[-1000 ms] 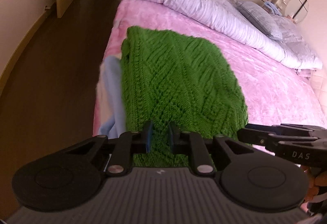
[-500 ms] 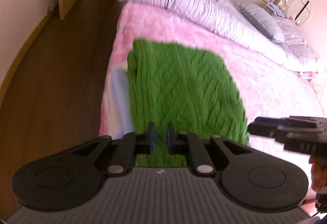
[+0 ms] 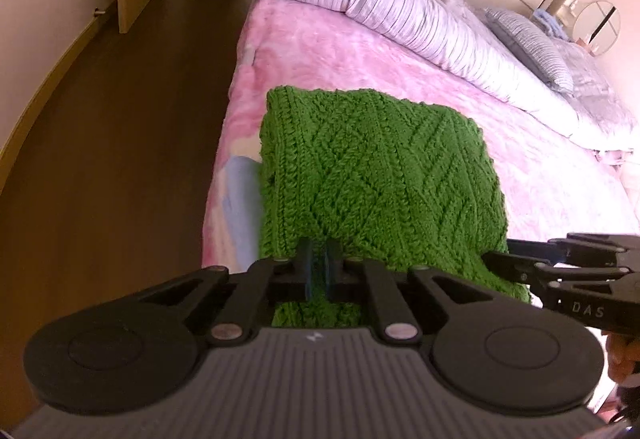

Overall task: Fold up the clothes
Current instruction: 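Lower the green vest onto the light blue clothes stack with both grippers, then open both grippers to release the vest and pull them back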

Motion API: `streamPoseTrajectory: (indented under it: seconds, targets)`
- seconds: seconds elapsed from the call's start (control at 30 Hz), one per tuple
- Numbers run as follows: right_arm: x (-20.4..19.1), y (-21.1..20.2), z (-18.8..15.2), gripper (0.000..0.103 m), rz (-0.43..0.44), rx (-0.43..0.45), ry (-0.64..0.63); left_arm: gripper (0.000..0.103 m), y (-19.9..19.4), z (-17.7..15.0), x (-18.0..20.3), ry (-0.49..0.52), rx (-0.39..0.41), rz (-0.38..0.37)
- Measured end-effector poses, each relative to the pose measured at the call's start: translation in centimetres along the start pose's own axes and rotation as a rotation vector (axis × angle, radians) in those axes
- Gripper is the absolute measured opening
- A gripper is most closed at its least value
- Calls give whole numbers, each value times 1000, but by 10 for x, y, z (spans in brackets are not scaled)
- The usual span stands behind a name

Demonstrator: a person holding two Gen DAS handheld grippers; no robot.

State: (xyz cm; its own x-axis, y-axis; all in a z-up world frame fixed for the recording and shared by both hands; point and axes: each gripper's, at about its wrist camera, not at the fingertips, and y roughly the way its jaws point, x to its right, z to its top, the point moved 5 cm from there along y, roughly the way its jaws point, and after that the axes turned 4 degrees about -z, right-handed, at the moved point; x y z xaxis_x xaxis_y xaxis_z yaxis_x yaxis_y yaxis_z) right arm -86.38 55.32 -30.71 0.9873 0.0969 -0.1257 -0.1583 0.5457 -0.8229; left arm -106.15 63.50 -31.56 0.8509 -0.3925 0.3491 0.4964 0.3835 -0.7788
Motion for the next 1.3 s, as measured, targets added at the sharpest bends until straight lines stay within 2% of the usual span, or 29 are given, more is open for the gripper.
streamPoseTrajectory:
  seconds: [0.07,0.17,0.27,0.33,0.43,0.57,0.67,0.8,0.9,1.07,1.13,1.23,1.3]
  targets:
    - [5,-5,7,35,5,1,3,7,-6,13,7,26,12,-1]
    - [20,-13,21,34,13,31,39,7,-13,36,10,47,77,-4]
    - [43,-11,42,34,-18,92,125,7,-1,55,7,43,104,-12]
    - [52,0,50,34,-24,94,155,7,12,62,8,77,101,-15]
    - [55,30,53,34,-2,54,156,7,35,61,3,104,65,11]
    - [38,46,42,34,18,44,105,8,48,51,-11,99,58,37]
    - [25,46,43,35,-15,50,23,7,43,53,-14,75,60,32]
    - [38,21,43,35,2,64,105,7,17,55,-1,60,88,34]
    - [42,-12,34,35,29,80,142,7,-10,44,12,27,89,5]
    - [21,-49,5,35,83,23,113,9,-33,1,35,-34,-3,6]
    - [10,-54,-10,35,107,-4,100,9,-36,-17,39,-66,-29,0]
    - [-6,-54,-33,35,135,-53,75,10,-33,-40,41,-60,-53,48]
    - [-16,-44,-48,35,122,-82,32,11,-35,-46,42,-61,-48,68]
